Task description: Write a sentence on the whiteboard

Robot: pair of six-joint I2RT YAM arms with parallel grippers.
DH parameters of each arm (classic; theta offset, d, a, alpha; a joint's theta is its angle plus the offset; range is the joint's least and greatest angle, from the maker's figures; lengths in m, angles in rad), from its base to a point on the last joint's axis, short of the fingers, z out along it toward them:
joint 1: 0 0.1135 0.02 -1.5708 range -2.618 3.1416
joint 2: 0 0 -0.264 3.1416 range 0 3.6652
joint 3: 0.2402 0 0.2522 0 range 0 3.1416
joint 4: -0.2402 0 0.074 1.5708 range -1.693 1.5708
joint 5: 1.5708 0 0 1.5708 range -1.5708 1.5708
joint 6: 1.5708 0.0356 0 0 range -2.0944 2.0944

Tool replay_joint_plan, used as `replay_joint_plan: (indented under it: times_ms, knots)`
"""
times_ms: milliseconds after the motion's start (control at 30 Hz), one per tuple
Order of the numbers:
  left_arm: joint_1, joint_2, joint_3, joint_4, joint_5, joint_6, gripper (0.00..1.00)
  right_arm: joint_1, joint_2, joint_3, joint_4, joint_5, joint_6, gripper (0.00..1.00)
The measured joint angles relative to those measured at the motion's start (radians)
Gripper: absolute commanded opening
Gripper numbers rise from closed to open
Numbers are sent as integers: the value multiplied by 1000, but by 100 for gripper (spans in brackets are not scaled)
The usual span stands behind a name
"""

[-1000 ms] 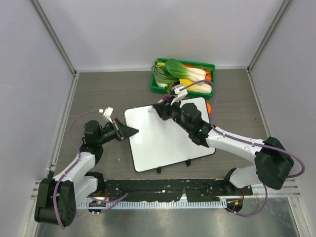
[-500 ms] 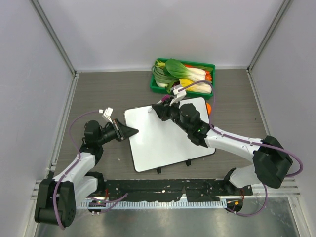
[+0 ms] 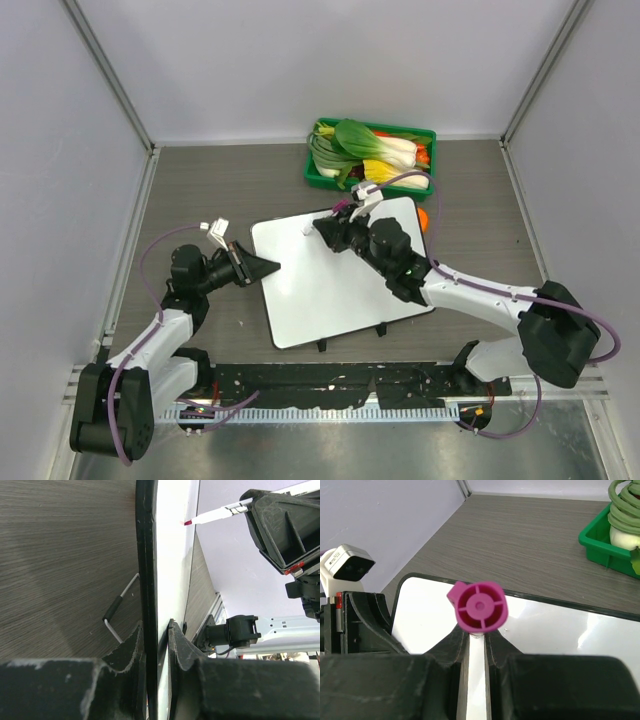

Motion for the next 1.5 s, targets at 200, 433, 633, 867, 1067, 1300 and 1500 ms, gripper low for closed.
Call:
replay_joint_plan:
  times_ms: [200,433,633,867,1067,1300,1500]
  knots:
    - [-1,0,0,0,0,2,0,0,-19,-20,-4,0,10,1]
    - [-3,0,0,4,0,2,0,2,-44,-20,-40,16,11,1]
    - [-4,2,0,5,0,3,0,2,-67,-19,-48,45,13,1]
    - [-5,2,0,5,-2,2,0,2,-51,13,-49,73,13,1]
    - [-6,7,0,8,-2,2,0,2,-29,22,-35,100,13,1]
    - [-6,9,0,7,-5,2,0,2,3,26,-24,112,13,1]
    - [-8,9,0,7,-6,2,0,2,3,26,-22,111,13,1]
